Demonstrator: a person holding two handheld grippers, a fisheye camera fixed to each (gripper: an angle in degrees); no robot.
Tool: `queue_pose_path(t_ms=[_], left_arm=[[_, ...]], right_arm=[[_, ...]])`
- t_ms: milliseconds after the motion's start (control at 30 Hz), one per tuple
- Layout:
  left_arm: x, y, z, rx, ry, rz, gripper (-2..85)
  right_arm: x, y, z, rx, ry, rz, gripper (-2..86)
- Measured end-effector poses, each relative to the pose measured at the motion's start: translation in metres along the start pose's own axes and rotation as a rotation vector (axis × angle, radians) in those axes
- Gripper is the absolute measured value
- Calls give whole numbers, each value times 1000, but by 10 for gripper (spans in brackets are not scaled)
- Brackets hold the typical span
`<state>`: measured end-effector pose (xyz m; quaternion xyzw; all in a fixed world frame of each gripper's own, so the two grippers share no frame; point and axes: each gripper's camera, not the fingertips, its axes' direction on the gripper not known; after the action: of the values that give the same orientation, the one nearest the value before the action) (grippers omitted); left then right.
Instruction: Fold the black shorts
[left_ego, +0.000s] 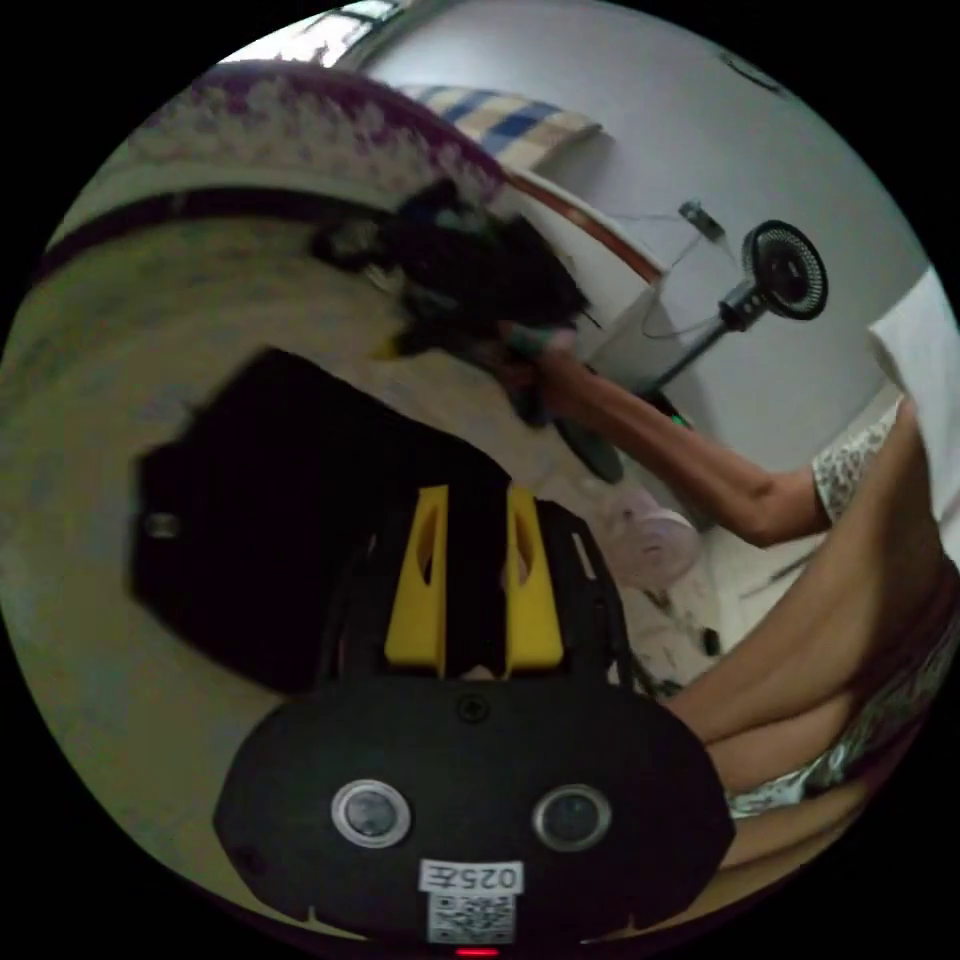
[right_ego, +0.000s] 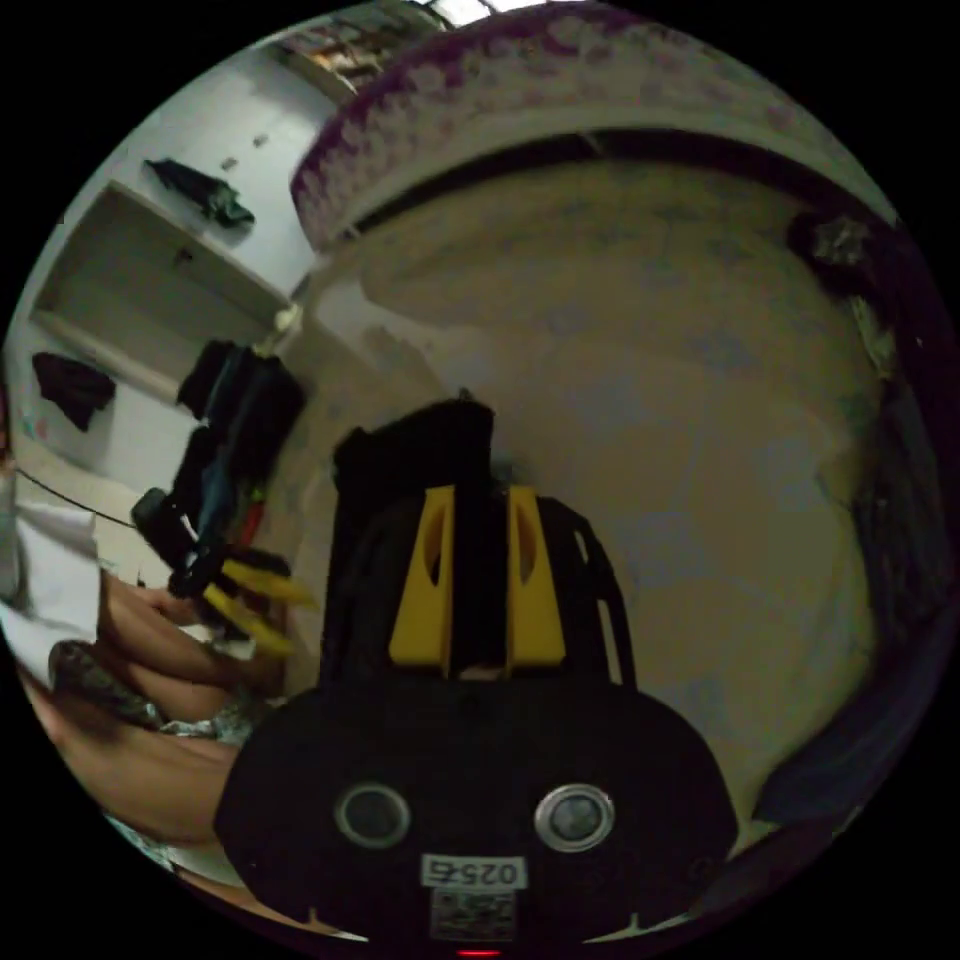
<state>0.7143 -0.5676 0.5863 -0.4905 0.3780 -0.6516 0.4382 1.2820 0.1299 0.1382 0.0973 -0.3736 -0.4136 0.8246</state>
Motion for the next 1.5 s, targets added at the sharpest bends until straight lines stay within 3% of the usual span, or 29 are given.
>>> queue_pose_path(t_ms=[100,200,267,300,367,500,567,633,700,733,767,800,833,900,1000,1067,1133,1233,1333,1500], left_arm=[[-12,10,-62,184,-302,23,16],[-46,-12,-61,94,-360,39,-9],[-70,-29,-13,-109,-370,95,-9],[-75,-30,3,-165,-380,120,-9],[-79,-25,19,-37,-415,189,-9],[-51,-47,3,-187,-491,192,-9],[-31,-37,-41,-135,-576,85,-9],[-16,-18,-73,-69,-490,62,-9],[-7,2,-89,-37,-344,89,-8],[-12,13,-85,-96,-338,43,-8],[-28,25,-63,-276,-415,-14,-7],[-33,31,-56,-282,-424,-2,-6],[-35,41,-73,-158,-424,20,-4],[-41,39,-104,-171,-391,-47,3],[-58,46,-182,-111,-404,-375,78],[-78,74,-237,11,-134,-557,117],[-98,99,-256,50,126,-730,132],[-110,117,-278,-9,187,-799,130],[-120,109,-302,1,343,-872,123],[-143,75,-358,-108,373,-772,77]], right_arm=[[-50,11,-30,193,-37,-133,24],[-93,7,-2,108,19,-259,-4],[-95,-2,76,-255,421,-287,-8],[-93,-1,96,-327,448,-336,-8],[-88,-4,97,-122,538,-254,-9],[-86,-19,74,-136,427,-173,-9],[-96,-13,40,33,269,-160,-9],[-102,-7,28,101,167,-173,-9],[-100,-4,54,-75,294,-183,-9],[-92,1,88,-261,365,-217,-9],[-84,6,89,-107,358,-165,-9],[-79,6,87,-73,331,-132,-8],[-70,0,84,-72,266,-83,-7],[-59,-10,72,-69,157,-27,-4],[-39,-14,38,153,-111,65,90],[-16,-29,32,177,-216,115,210],[2,-43,45,77,-204,130,224],[25,-61,94,-189,-360,185,198],[29,-75,125,-182,-507,241,160],[30,-106,152,-305,-597,265,109]])
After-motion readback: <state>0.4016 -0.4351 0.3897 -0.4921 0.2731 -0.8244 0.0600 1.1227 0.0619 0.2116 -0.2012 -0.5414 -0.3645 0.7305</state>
